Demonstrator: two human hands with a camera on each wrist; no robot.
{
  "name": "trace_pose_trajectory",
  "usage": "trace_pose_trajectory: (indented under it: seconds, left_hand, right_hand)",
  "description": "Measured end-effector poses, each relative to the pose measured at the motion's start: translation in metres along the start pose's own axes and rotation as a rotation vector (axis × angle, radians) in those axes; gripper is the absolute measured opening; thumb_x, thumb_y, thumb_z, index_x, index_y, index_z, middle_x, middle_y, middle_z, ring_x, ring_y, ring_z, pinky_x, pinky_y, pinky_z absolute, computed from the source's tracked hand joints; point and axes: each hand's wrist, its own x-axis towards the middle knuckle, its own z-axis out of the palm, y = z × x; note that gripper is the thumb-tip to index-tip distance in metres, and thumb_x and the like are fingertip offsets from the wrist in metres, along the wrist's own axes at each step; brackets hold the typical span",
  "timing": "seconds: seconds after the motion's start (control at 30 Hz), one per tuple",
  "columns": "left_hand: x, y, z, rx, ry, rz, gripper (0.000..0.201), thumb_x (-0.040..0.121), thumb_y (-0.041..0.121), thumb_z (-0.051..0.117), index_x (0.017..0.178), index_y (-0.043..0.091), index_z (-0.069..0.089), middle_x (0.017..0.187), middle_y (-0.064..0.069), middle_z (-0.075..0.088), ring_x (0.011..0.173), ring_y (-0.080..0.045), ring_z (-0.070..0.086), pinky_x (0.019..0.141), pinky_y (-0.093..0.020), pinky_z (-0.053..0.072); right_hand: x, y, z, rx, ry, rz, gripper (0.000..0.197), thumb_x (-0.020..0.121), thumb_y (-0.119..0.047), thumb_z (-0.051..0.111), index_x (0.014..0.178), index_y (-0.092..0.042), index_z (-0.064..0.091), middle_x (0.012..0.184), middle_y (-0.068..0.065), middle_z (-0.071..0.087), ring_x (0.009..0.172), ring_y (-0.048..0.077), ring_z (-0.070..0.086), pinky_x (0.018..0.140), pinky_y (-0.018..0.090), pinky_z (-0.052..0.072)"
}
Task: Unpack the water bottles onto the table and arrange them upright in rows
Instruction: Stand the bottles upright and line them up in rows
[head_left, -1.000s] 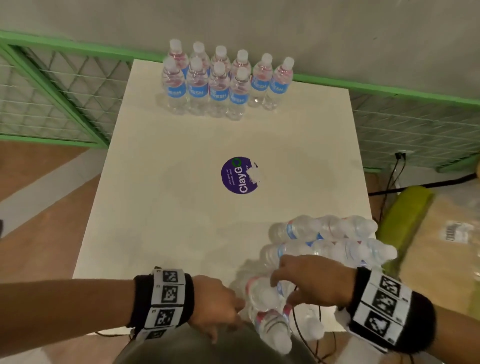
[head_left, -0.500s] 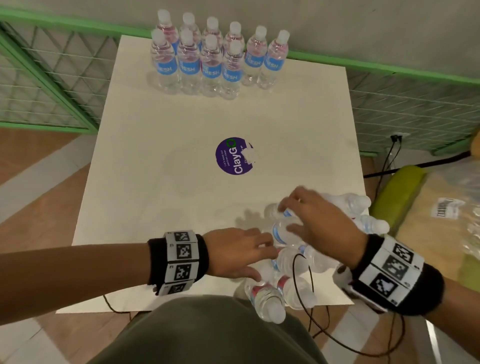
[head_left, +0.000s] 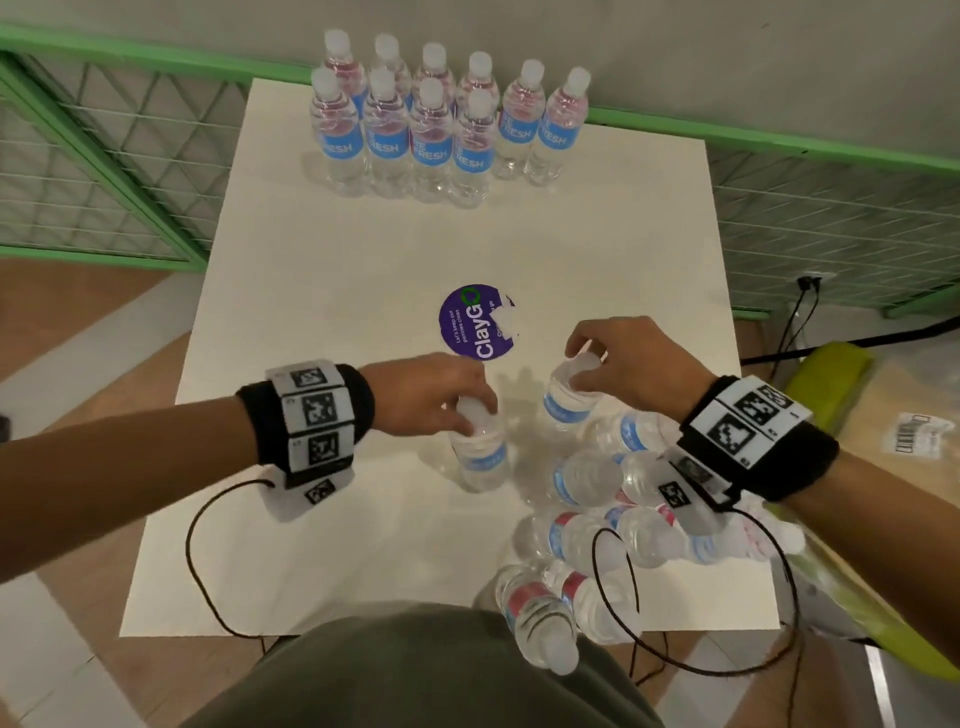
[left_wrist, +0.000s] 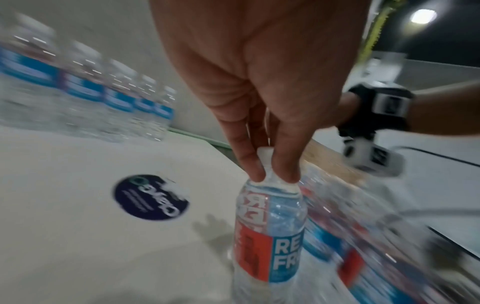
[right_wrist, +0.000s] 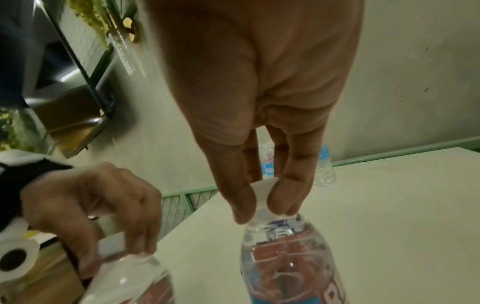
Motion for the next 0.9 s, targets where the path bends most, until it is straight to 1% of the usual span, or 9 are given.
trace_pose_trajectory:
  seconds: [0.17, 0.23, 0.3, 0.47, 0.57, 0.63, 0.7, 0.8, 0.9]
  left_hand:
    - [-0.006, -0.052, -0.070, -0.008, 0.246, -0.221, 0.031, 0.079, 0.014, 0.069, 0.110, 0.016, 0.065, 0.101, -0.004, 0.059, 0.094, -0.024, 0.058, 0.088, -0.039, 0.048]
    - [-0.005, -0.071, -0.093, 0.025, 0.326, -0.273, 0.032, 0.078, 0.012, 0.069, 0.110, 0.013, 0.065, 0.105, -0.009, 0.061, 0.096, -0.026, 0.058, 0.088, -0.035, 0.046]
    - [-0.004, -0.089, -0.110, 0.047, 0.395, -0.321, 0.033, 0.078, 0.009, 0.069, 0.111, 0.010, 0.065, 0.108, -0.011, 0.061, 0.098, -0.027, 0.057, 0.085, -0.030, 0.042]
    - [-0.003, -0.124, -0.136, 0.068, 0.495, -0.402, 0.035, 0.079, 0.008, 0.069, 0.114, 0.011, 0.063, 0.113, -0.013, 0.058, 0.097, -0.029, 0.055, 0.088, -0.036, 0.043]
    - [-0.005, -0.133, -0.142, 0.070, 0.515, -0.437, 0.042, 0.078, 0.022, 0.073, 0.117, 0.018, 0.061, 0.112, -0.008, 0.051, 0.098, -0.022, 0.051, 0.088, -0.033, 0.043]
    - [-0.005, -0.136, -0.142, 0.095, 0.516, -0.467, 0.045, 0.076, 0.031, 0.073, 0.118, 0.021, 0.059, 0.104, -0.005, 0.045, 0.093, -0.020, 0.049, 0.085, -0.031, 0.040]
    - [-0.004, -0.137, -0.142, 0.133, 0.536, -0.478, 0.038, 0.081, 0.028, 0.069, 0.117, 0.019, 0.060, 0.096, -0.004, 0.042, 0.086, -0.023, 0.049, 0.081, -0.032, 0.037]
    - [-0.002, -0.138, -0.145, 0.150, 0.563, -0.465, 0.033, 0.083, 0.020, 0.065, 0.115, 0.015, 0.061, 0.095, -0.008, 0.045, 0.088, -0.026, 0.047, 0.083, -0.034, 0.037]
    - [-0.001, -0.141, -0.148, 0.138, 0.573, -0.453, 0.033, 0.082, 0.017, 0.065, 0.115, 0.015, 0.061, 0.095, -0.007, 0.046, 0.086, -0.023, 0.046, 0.082, -0.032, 0.036]
  right_hand:
    - [0.058, -0.037, -0.019, 0.116, 0.049, -0.079, 0.025, 0.073, -0.020, 0.075, 0.095, -0.011, 0.069, 0.087, 0.005, 0.063, 0.063, 0.014, 0.057, 0.063, 0.024, 0.049]
    - [0.084, -0.050, -0.022, 0.144, 0.071, -0.102, 0.024, 0.073, -0.020, 0.075, 0.095, -0.010, 0.069, 0.085, 0.005, 0.062, 0.056, 0.008, 0.056, 0.054, 0.017, 0.045]
    - [0.108, -0.060, -0.023, 0.168, 0.091, -0.103, 0.024, 0.074, -0.020, 0.074, 0.094, -0.009, 0.068, 0.082, 0.006, 0.064, 0.054, 0.009, 0.057, 0.051, 0.016, 0.043]
    - [0.148, -0.075, -0.024, 0.204, 0.137, -0.145, 0.024, 0.077, -0.018, 0.071, 0.099, -0.010, 0.067, 0.090, 0.003, 0.059, 0.075, 0.017, 0.054, 0.057, 0.017, 0.040]
    - [0.158, -0.078, -0.025, 0.242, 0.108, -0.147, 0.031, 0.075, -0.025, 0.075, 0.102, -0.013, 0.063, 0.088, 0.001, 0.057, 0.068, 0.014, 0.054, 0.063, 0.023, 0.044]
    - [0.162, -0.078, -0.024, 0.258, 0.087, -0.130, 0.033, 0.075, -0.029, 0.076, 0.100, -0.015, 0.060, 0.080, 0.000, 0.059, 0.062, 0.011, 0.055, 0.059, 0.026, 0.046]
    - [0.167, -0.078, -0.025, 0.247, 0.105, -0.143, 0.027, 0.078, -0.025, 0.073, 0.098, -0.014, 0.061, 0.078, 0.005, 0.063, 0.062, 0.015, 0.057, 0.056, 0.025, 0.044]
    - [0.173, -0.077, -0.034, 0.189, 0.148, -0.189, 0.026, 0.077, -0.016, 0.072, 0.103, -0.018, 0.065, 0.090, 0.004, 0.061, 0.076, 0.016, 0.056, 0.059, 0.016, 0.039]
    - [0.176, -0.074, -0.044, 0.163, 0.077, -0.196, 0.030, 0.077, -0.011, 0.072, 0.104, -0.020, 0.065, 0.098, 0.001, 0.057, 0.080, 0.016, 0.055, 0.063, 0.016, 0.040]
